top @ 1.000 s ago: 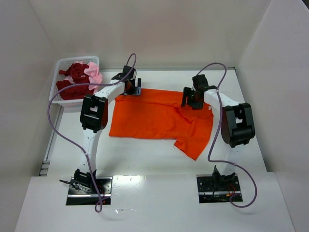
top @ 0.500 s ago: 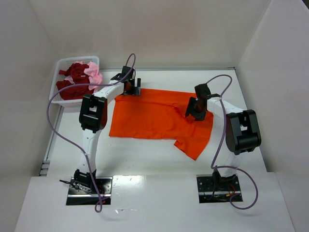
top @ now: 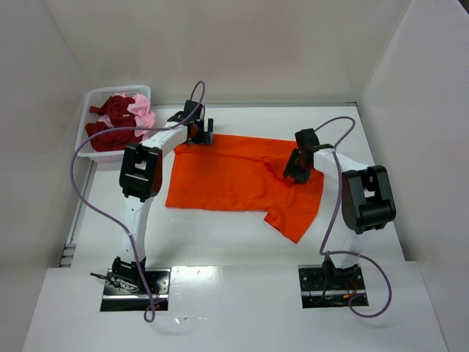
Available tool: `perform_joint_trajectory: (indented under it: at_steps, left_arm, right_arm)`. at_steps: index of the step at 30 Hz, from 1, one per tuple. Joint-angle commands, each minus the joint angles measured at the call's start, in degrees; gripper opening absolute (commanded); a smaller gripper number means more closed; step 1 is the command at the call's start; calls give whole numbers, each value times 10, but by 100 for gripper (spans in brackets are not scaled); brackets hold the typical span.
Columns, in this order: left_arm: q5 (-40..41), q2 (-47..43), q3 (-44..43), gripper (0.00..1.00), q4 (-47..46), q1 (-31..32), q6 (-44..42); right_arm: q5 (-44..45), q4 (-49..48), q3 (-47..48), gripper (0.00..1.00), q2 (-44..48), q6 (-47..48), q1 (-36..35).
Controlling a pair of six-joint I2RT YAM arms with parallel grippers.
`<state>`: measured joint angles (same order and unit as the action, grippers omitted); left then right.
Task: Fold and stack the t-shirts
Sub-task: Fold the flattened tshirt in 1/3 of the way
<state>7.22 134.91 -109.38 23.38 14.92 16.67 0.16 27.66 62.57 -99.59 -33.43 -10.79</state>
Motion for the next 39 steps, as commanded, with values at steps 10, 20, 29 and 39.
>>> perform_joint_trajectory:
  at_steps: [10, 20, 29, 39]
  left_arm:
    - [-15, 4, 21, 99, 47, -9, 6]
    - [-15, 4, 21, 99, 47, -15, 6]
    - [-15, 4, 21, 99, 47, -15, 6]
    - [-15, 4, 21, 99, 47, -15, 6]
  right_arm:
    - [20, -25, 20, 30, -39, -19, 1]
    - [53, 26, 15, 10, 1, -19, 1]
    - [53, 46, -9, 10, 33, -9, 1]
    - [64, 69, -16, 13, 20, 4, 1]
